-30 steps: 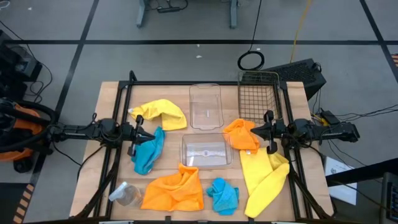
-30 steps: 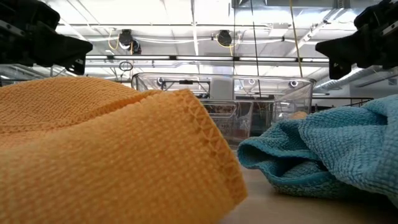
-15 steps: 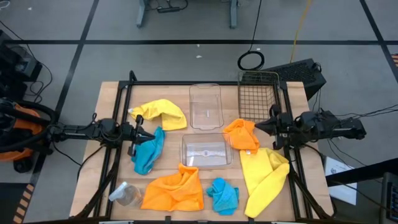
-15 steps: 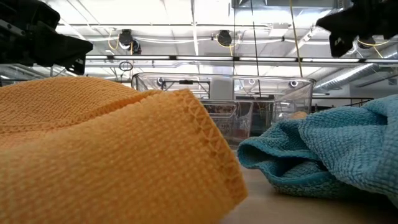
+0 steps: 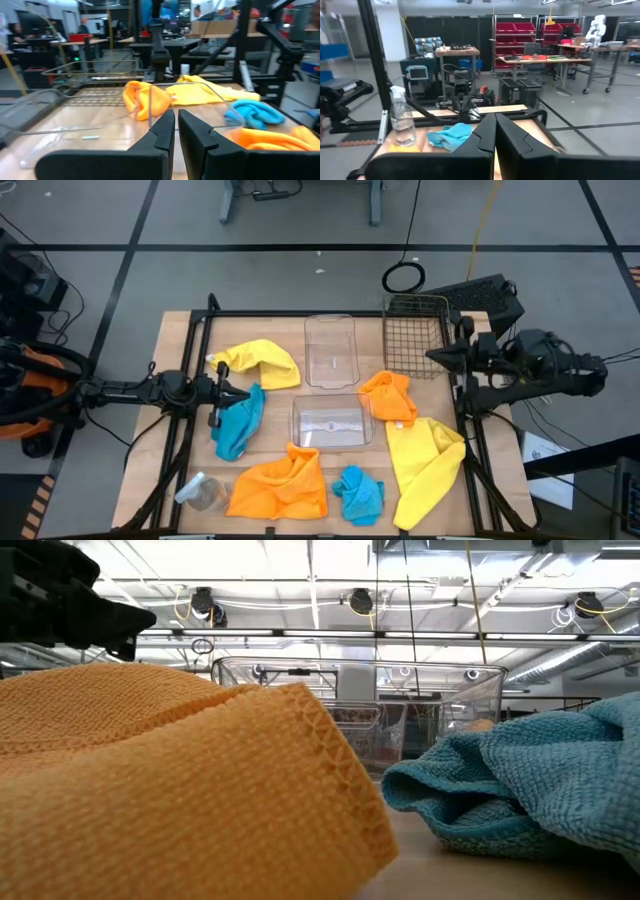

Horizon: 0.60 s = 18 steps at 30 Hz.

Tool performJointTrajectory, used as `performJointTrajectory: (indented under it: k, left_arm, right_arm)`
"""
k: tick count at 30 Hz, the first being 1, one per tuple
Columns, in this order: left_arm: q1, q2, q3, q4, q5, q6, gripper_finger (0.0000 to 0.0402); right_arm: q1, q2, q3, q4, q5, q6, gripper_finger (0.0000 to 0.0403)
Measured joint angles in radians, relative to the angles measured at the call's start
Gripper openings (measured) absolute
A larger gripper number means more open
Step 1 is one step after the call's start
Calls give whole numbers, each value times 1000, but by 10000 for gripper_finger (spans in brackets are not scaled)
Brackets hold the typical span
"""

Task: Sort microfiber towel by color & place in baskets
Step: Put the top orange microfiber towel into the black metal basket

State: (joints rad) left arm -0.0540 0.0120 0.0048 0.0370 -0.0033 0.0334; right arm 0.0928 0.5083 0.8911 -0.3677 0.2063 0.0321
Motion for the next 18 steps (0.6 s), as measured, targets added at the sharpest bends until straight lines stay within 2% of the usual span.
performJointTrajectory:
  k: [6, 11, 18]
  left_arm:
    - [0, 0, 0, 3, -50, -34, 32]
    - [0, 0, 0, -1, -51, -112, 32]
    - [0, 0, 0, 0, -51, -132, 32]
  right_arm:
    - [0, 111, 88, -25, 3, -42, 0]
    - [0, 168, 83, -10, 3, -32, 0]
    - [1, 221, 20, -14, 3, 4, 0]
